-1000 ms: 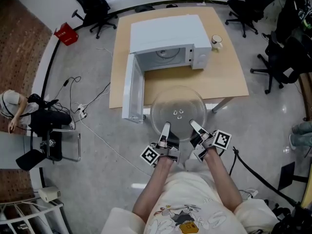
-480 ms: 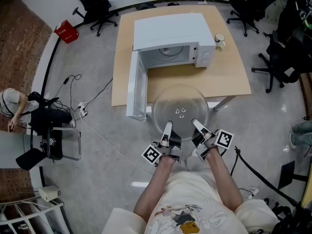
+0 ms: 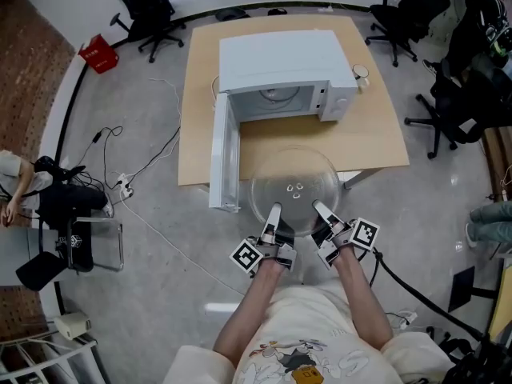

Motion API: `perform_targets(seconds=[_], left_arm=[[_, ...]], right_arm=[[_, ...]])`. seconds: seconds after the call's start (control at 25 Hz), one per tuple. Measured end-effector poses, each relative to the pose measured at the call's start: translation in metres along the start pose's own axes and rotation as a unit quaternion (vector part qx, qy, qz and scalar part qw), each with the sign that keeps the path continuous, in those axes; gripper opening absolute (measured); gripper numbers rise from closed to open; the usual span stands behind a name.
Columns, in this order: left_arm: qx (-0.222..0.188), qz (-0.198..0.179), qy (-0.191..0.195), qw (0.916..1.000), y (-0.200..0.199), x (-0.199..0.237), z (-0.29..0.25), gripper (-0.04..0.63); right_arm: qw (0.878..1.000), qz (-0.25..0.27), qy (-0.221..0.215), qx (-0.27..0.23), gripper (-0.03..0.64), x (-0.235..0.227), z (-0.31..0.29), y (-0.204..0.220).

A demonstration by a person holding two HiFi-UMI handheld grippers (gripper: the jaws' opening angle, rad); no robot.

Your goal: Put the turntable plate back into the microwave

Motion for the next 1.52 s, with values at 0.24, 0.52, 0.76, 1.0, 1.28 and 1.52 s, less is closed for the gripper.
perform_targets(seconds=[0.24,0.52,0.76,1.0,1.28,1.52], left_arm=[[-0.013,-0.003,-0.016,0.9998,-0.022,0.021,-0.05,0.031],[-0.054,-0.012,-0.023,0.9982,-0.048,0.049,-0.111,0.031],[-0.079,-0.017,-0.032,0.9962,-0.074,0.057,-0.143,0.031],[-0.084,-0.011,-0.041,0.9955,-0.101,0.077,-0.161,0.031],[-0.083,0.007,-0.054,0.995,-0.127,0.11,-0.182,0.031],[-0.089,0.017,-0.051,0.9946,-0.158,0.134,-0.206,0.031]], right_arm=[[1.0,-0.011,0.002,0.02,0.043,-0.019,-0.032,-0.05],[0.997,-0.011,-0.014,0.079,0.044,-0.038,-0.078,-0.121],[0.995,-0.022,-0.009,0.099,0.044,-0.047,-0.113,-0.153],[0.994,-0.023,-0.011,0.104,0.044,-0.07,-0.142,-0.168],[0.994,-0.019,0.01,0.103,0.048,-0.103,-0.169,-0.189],[0.994,-0.002,0.021,0.105,0.049,-0.121,-0.202,-0.212]])
Point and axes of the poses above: the fingertips, and each gripper's own axes: z backward along the fingers, x to its left, y out of its underside, the point moved 4 cm from there along z, backward along the fingers, and after that the axes turned 8 degrees about x, right-handed, at the moved point
